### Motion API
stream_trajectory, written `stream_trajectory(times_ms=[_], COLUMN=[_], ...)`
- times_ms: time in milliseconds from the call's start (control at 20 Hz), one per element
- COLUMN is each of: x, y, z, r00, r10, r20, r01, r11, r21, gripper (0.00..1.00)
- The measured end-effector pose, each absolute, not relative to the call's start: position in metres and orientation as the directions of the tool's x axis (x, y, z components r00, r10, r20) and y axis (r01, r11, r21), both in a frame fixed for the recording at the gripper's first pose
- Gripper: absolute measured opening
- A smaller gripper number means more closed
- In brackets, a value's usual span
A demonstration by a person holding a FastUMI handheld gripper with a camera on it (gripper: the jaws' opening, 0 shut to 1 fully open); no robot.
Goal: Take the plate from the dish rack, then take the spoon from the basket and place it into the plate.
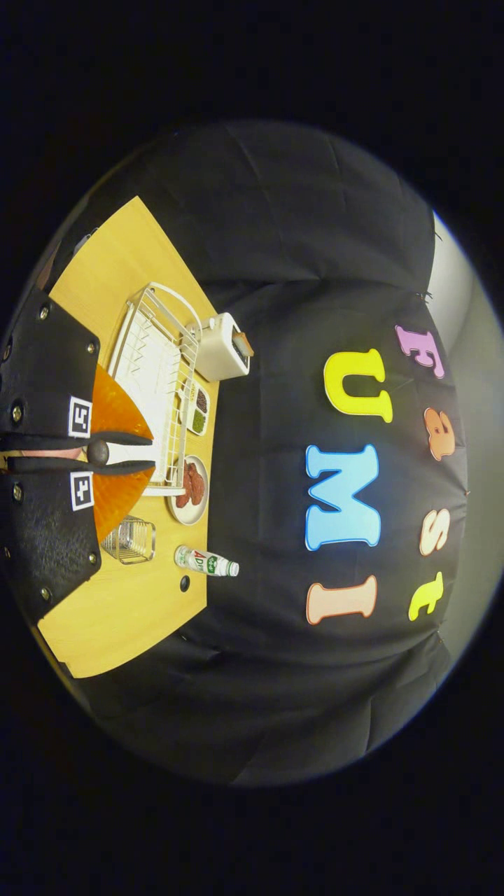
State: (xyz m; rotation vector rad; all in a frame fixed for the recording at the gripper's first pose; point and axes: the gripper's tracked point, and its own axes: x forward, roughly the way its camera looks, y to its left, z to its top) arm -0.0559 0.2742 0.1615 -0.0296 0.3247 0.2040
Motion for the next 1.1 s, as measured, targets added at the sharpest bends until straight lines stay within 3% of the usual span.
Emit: stream_trajectory(times_ms=[500, 1100], x=[-0.051, -0.047], y=[0.317, 0.369], z=[0.107, 0.073], r00=[0.859, 0.762], r10=[0.244, 0.377], r20=[-0.45, -0.526], r01=[-0.257, -0.419], r11=[0.966, 0.907], r21=[0.033, 0.044], gripper=[0.04, 0.07])
